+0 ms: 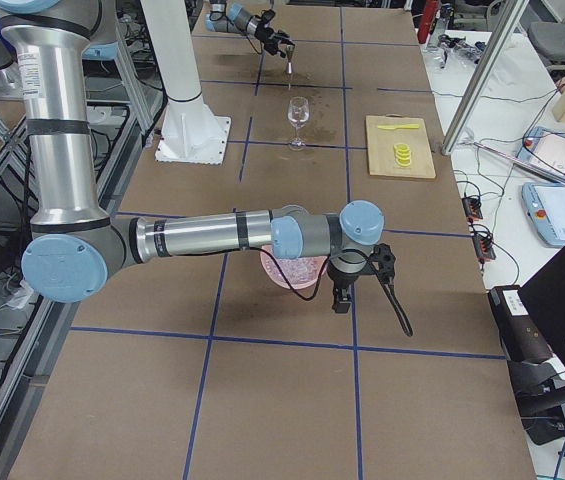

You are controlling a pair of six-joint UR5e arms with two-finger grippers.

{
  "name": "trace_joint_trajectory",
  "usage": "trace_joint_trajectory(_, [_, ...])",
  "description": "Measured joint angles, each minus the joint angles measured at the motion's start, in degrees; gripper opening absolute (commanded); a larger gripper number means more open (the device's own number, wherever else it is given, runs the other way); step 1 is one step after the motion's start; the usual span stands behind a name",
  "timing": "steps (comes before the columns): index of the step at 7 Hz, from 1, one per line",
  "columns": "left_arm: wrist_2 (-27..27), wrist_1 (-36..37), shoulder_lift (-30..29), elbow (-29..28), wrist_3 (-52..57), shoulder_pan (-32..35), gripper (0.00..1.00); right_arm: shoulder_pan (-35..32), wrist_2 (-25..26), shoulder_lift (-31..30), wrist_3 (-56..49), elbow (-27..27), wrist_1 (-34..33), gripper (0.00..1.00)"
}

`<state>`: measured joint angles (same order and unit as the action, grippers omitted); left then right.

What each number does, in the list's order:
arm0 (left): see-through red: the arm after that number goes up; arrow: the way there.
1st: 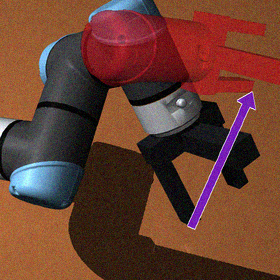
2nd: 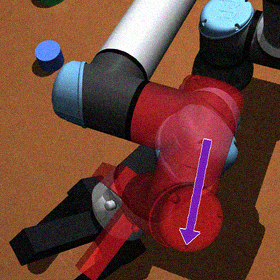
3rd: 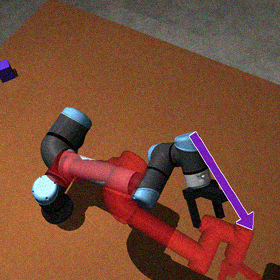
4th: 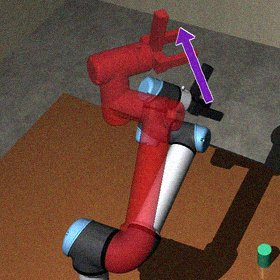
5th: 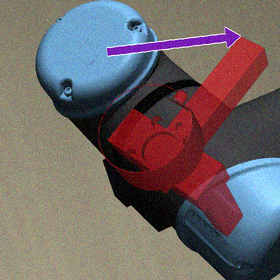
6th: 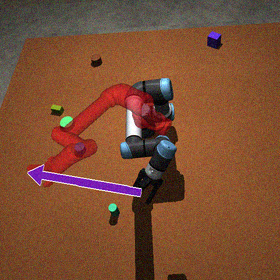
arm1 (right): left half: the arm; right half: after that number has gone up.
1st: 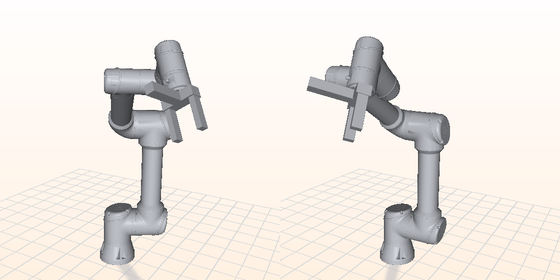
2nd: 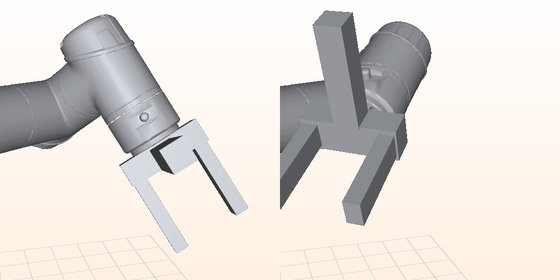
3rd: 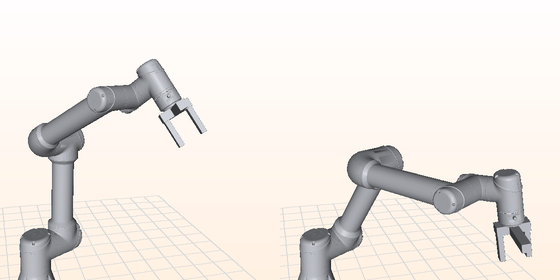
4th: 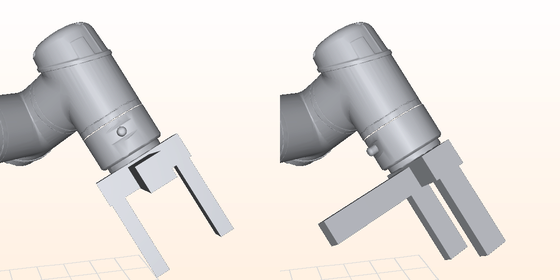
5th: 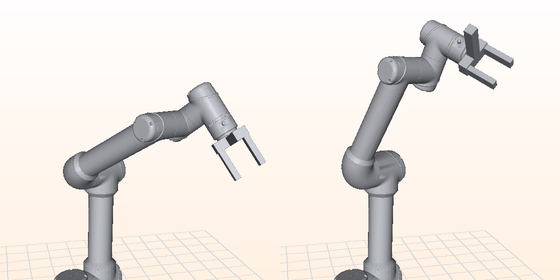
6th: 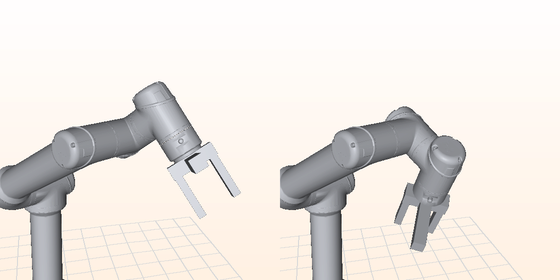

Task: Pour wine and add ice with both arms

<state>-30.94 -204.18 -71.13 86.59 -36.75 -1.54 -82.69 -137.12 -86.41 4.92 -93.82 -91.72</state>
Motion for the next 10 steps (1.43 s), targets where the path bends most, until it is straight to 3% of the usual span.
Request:
trace_joint_trajectory(3, [-8.77,1.15,6.47,4.32,0.01,0.87,1.00,-0.01,-0.03,-0.02,0.00,-0.22,0.02,1.00])
trace_joint_trajectory(6, [-20.31,3.44,11.45,5.08,-0.33,4.21,1.00,-0.01,-0.07,-0.07,0.00,-0.31,0.05,1.00])
trace_joint_trajectory(8, [-29.61,4.77,13.46,4.74,-0.50,11.52,1.00,-0.01,-0.03,-0.08,0.00,-0.26,0.05,1.00])
trace_joint_trajectory(10, [-42.23,9.52,12.72,4.44,0.50,23.41,1.00,-0.01,-0.07,-0.08,-0.04,-0.22,0.06,1.00])
